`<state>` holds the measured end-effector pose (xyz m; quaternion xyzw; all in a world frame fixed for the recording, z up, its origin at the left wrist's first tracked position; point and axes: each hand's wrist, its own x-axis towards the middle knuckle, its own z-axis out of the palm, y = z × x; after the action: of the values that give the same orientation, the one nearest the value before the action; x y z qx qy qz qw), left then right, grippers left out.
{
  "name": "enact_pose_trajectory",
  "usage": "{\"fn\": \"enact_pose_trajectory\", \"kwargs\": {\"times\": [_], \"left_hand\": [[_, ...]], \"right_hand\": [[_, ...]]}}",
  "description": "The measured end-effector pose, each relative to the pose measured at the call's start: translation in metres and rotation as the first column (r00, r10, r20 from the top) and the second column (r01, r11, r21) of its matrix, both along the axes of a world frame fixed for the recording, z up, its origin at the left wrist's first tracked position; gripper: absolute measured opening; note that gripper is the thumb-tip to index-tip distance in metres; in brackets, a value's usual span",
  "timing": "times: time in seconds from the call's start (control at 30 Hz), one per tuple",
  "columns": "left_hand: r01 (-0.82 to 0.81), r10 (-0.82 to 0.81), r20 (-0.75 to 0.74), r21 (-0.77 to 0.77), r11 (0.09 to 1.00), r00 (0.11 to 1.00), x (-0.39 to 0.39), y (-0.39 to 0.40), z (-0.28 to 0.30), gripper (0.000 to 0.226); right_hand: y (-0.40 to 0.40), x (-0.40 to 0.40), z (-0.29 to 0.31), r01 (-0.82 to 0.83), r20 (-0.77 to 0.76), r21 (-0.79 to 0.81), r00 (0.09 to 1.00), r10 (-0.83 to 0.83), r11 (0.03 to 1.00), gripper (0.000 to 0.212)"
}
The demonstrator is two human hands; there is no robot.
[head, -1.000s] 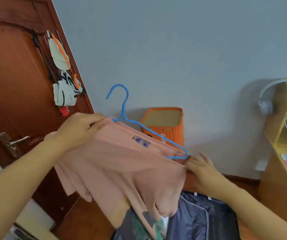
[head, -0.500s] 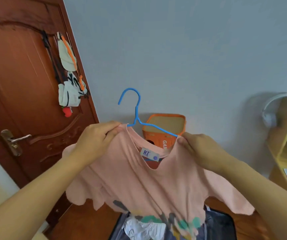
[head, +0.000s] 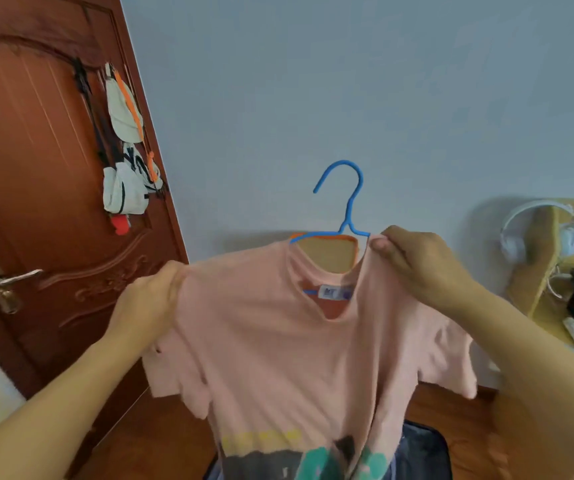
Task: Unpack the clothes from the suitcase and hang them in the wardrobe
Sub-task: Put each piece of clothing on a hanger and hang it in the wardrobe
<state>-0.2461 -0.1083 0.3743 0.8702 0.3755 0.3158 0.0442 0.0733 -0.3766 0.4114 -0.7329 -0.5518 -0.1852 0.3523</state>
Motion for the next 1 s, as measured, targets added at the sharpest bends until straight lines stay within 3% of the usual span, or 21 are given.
{"fn": "enact_pose_trajectory", "kwargs": {"times": [0.1, 0.2, 0.27, 0.33, 0.43, 0.5, 0.6, 0.67, 0.7, 0.77, 0.93, 1.0], "left_hand": [[-0.073, 0.069, 0.065, 0.06, 0.996, 0.995, -0.011, 0.005, 0.013, 0.037], [0.208, -0.213, -0.007, 0.26, 0.943, 0.977, 0.025, -0.044, 0.03, 0.048], [0.323, -0.287, -0.18, 0.218, 0.921, 0.941, 0.056, -0.075, 0.035, 0.035], [0.33, -0.283, -0.225, 0.21, 0.92, 0.932, 0.067, -0.078, 0.033, 0.022], [0.328, -0.295, -0.171, 0.214, 0.92, 0.94, 0.044, -0.059, 0.032, 0.026], [0.307, -0.272, -0.171, 0.232, 0.923, 0.947, 0.025, -0.053, 0.034, 0.032], [0.24, -0.202, -0.157, 0.285, 0.928, 0.967, 0.003, -0.049, 0.045, 0.04], [0.174, -0.142, -0.127, 0.297, 0.939, 0.982, -0.016, -0.045, 0.052, 0.038], [0.138, -0.108, -0.121, 0.282, 0.949, 0.987, -0.028, -0.041, 0.055, 0.037], [0.062, -0.037, -0.11, 0.234, 0.97, 0.993, -0.056, -0.032, 0.062, 0.037], [-0.05, 0.064, -0.103, 0.131, 0.99, 0.993, -0.141, -0.011, 0.096, 0.038], [-0.109, 0.117, -0.069, 0.107, 0.988, 0.991, -0.175, -0.001, 0.12, 0.033]], "right_hand": [[-0.003, 0.006, -0.007, 0.013, -0.042, 0.016, 0.999, -0.012, 1.0, 0.04], [0.007, -0.016, -0.009, -0.089, -0.048, -0.012, 0.995, 0.088, 0.996, 0.027], [0.018, -0.038, -0.007, -0.179, -0.021, -0.042, 0.984, 0.178, 0.983, 0.026], [0.019, -0.043, -0.006, -0.21, -0.014, -0.029, 0.978, 0.21, 0.977, 0.029], [0.001, -0.02, -0.014, -0.073, -0.035, 0.024, 0.997, 0.074, 0.997, 0.042], [-0.013, -0.006, -0.025, -0.102, -0.115, 0.004, 0.988, 0.102, 0.995, 0.047], [-0.008, -0.003, -0.038, -0.232, -0.336, -0.179, 0.928, 0.163, 0.956, 0.034], [0.009, -0.014, -0.048, -0.266, -0.31, -0.279, 0.934, 0.176, 0.923, 0.029], [0.018, -0.022, -0.05, -0.298, -0.3, -0.269, 0.929, 0.214, 0.916, 0.04], [0.034, -0.048, -0.043, -0.417, -0.376, -0.215, 0.87, 0.319, 0.883, 0.046], [0.083, -0.14, 0.003, -0.77, -0.485, -0.232, 0.621, 0.616, 0.595, 0.01], [0.1, -0.185, 0.034, -0.853, -0.513, -0.139, 0.497, 0.7, 0.503, 0.041]]}}
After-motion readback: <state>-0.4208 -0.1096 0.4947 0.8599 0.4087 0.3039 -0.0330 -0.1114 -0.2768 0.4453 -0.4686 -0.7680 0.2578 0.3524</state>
